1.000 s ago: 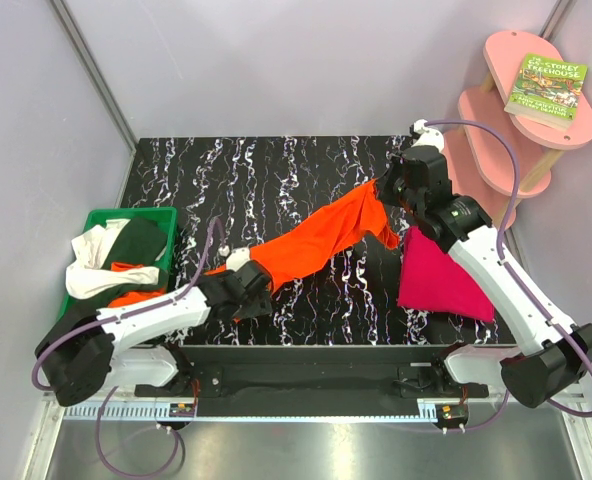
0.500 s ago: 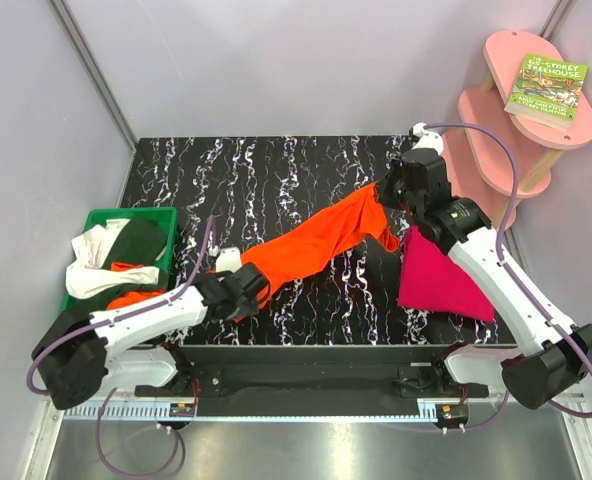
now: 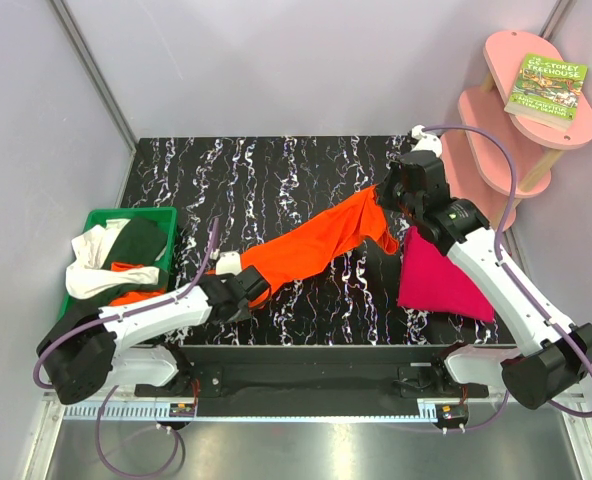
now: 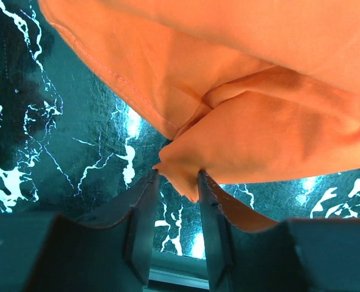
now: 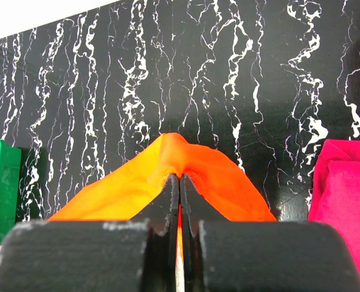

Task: Fold and stack the t-shirts
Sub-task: Flatten out the tshirt

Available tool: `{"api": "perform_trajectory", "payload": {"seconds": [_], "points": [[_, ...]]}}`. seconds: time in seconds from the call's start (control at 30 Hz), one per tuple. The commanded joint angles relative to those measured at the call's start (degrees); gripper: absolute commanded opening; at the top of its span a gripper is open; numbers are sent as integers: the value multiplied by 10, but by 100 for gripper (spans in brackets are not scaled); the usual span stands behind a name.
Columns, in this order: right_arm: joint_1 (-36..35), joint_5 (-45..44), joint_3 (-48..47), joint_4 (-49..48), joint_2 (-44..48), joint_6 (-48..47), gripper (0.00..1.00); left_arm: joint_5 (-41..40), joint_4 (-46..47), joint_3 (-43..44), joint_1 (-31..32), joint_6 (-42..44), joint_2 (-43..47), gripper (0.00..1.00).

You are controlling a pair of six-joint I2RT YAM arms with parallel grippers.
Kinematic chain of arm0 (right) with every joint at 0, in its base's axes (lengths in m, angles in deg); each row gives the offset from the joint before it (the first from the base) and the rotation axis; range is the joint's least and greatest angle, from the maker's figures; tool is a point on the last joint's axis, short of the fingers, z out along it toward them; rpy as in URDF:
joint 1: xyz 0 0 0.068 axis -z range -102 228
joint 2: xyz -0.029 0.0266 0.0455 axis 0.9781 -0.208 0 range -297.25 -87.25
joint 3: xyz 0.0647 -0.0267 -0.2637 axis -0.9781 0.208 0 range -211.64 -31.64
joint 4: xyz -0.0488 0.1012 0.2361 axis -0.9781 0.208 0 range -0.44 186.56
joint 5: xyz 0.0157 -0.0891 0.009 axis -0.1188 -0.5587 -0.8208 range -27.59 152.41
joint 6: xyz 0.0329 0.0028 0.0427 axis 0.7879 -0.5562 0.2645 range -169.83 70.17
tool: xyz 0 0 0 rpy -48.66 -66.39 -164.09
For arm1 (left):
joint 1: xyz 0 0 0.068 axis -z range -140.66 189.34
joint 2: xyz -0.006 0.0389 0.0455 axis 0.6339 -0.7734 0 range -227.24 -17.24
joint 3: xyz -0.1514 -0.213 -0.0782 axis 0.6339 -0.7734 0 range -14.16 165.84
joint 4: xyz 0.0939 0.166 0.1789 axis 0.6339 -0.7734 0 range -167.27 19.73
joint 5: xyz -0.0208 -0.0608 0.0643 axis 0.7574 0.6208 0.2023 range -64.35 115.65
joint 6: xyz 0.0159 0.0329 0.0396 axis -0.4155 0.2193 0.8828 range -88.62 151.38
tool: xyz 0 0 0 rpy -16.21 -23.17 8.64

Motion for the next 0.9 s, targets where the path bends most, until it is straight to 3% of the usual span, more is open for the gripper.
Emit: {"api": "perform_trajectory", "payload": {"seconds": [0.0,0.27,0.4,0.57,0.7,0.87], "points": [[2,4,0,-23,13,-2,0,-15,21,-5,2,-3,0,36],[1,5,7,-22,18,-1,0,-11,45,-18,2,-3,1,43],[0,7,10,-23,21,-1,0,5,63,-20,2,-3,-1,28],[1,13,13,-22,24,1,0,2,54,-15,2,-5,16,0],[1,13,15,-23,27,-1,0,-36,11,15,8,-9,37,0],[1,-32,-52,-6,39,-53,0,-123,-100,179,17,37,132,0]]}}
